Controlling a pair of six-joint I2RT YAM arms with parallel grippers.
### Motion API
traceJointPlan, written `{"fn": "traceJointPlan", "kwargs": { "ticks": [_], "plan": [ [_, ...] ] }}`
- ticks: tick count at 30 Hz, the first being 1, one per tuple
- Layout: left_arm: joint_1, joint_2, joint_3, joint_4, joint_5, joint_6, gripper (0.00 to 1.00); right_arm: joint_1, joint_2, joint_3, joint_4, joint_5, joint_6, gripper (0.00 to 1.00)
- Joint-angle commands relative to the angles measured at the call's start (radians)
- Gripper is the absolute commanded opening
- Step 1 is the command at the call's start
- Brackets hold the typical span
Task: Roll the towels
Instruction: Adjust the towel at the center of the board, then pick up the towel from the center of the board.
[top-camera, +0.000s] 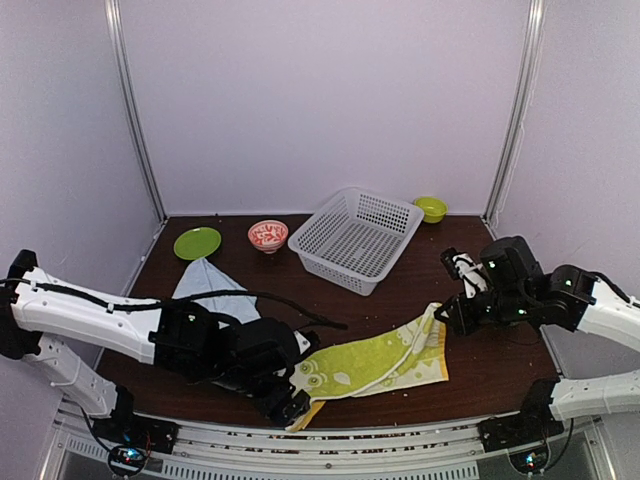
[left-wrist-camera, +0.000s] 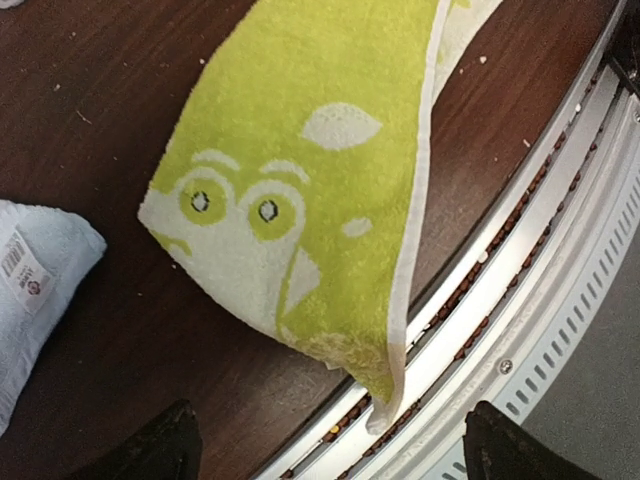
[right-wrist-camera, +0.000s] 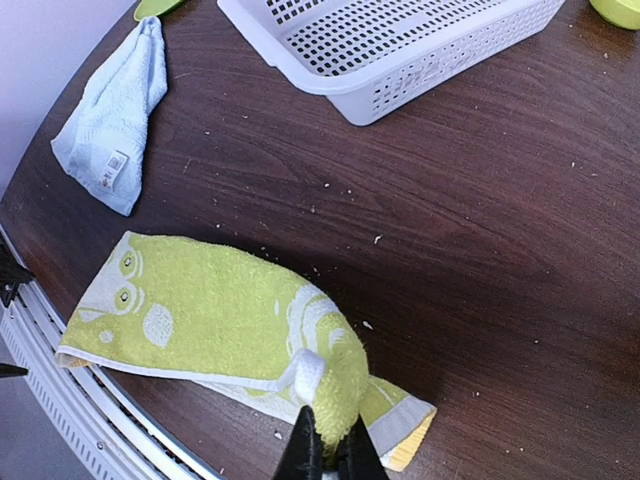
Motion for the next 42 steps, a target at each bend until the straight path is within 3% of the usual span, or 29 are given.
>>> {"fn": "traceJointPlan", "kwargs": {
  "ticks": [1, 5, 12, 22, 24, 27, 32, 42],
  "plan": [
    [-0.030, 0.052, -0.014, 0.037, 0.048, -0.074, 0.93, -0.005, -0.008, -0.020, 0.038, 0.017, 0.012, 0.00],
    [-0.036, 0.027, -0.083, 0.118, 0.089, -0.097, 0.90, -0.005, -0.024, -0.043, 0.037, 0.016, 0.018, 0.00],
    [-0.036, 0.071, -0.137, 0.202, 0.149, -0.095, 0.67, -0.005, -0.033, -0.060, 0.052, 0.030, 0.027, 0.00],
    [-0.034, 0.132, -0.136, 0.229, 0.165, -0.087, 0.47, -0.005, -0.041, -0.058, 0.044, 0.015, 0.039, 0.00],
    [-0.034, 0.158, -0.125, 0.220, 0.165, -0.076, 0.37, -0.005, -0.044, -0.052, 0.035, 0.017, 0.039, 0.00],
    [-0.034, 0.187, -0.111, 0.204, 0.149, -0.067, 0.01, -0.005, -0.053, -0.051, 0.027, 0.019, 0.041, 0.00],
    [-0.031, 0.150, -0.079, 0.103, 0.010, -0.086, 0.00, -0.005, -0.090, -0.047, -0.008, 0.052, 0.031, 0.00],
    [0.093, -0.166, 0.078, -0.170, -0.321, -0.002, 0.00, -0.005, -0.172, 0.019, -0.018, 0.119, 0.003, 0.00]
  ]
}}
